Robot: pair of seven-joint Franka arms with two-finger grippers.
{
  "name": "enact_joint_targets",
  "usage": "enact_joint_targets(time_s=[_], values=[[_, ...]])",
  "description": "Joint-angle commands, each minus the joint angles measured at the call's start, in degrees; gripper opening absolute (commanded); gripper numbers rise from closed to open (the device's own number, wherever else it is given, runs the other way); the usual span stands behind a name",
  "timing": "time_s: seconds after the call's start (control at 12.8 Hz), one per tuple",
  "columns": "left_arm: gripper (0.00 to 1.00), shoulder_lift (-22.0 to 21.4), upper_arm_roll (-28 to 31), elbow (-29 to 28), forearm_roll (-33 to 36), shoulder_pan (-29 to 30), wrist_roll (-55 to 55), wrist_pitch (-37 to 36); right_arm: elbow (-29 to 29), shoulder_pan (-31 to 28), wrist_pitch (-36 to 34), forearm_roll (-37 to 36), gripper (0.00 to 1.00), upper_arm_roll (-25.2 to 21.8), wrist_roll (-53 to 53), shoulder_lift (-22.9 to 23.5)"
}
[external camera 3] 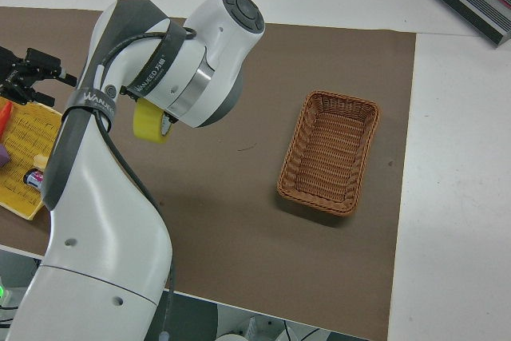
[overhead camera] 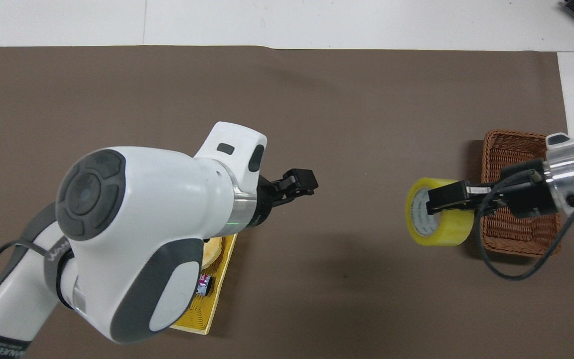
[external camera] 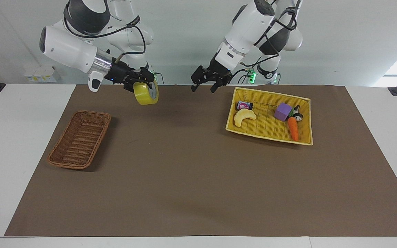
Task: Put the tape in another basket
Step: 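Lower the tape into the wicker basket while the left gripper withdraws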
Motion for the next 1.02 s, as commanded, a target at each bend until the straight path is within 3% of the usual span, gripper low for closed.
enact_joint_targets(time_s=[0.0,0.23,0.47,0.7,0.94], values=[[1.00,-0.61,-0.41,0.16,3.61,6.11,5.56,-6.09,0.14,-4.76,-0.24,-11.44,0.00,0.32,-4.40,-0.58],[1.00,-0.34,-0.41,0.16,6.42,15.51,23.03,-10.41,-0.56,-3.89,8.00,-30.89,0.00,0.58,-7.04,0.12],[1.00,-0.08,-0.41,0.51,11.77,23.17,37.19,-13.32,-0.47,-3.28,17.56,-45.48,0.00,0.58,-13.45,5.90],[1.00,-0.43,-0.33,1.21,18.72,27.13,46.45,-15.25,-1.26,0.14,26.73,-66.39,0.00,0.67,-14.51,9.78],[1.00,-0.34,-0.33,7.69,21.63,29.34,51.29,-24.54,-4.08,0.86,32.72,-75.14,0.00,0.67,-14.17,10.48]])
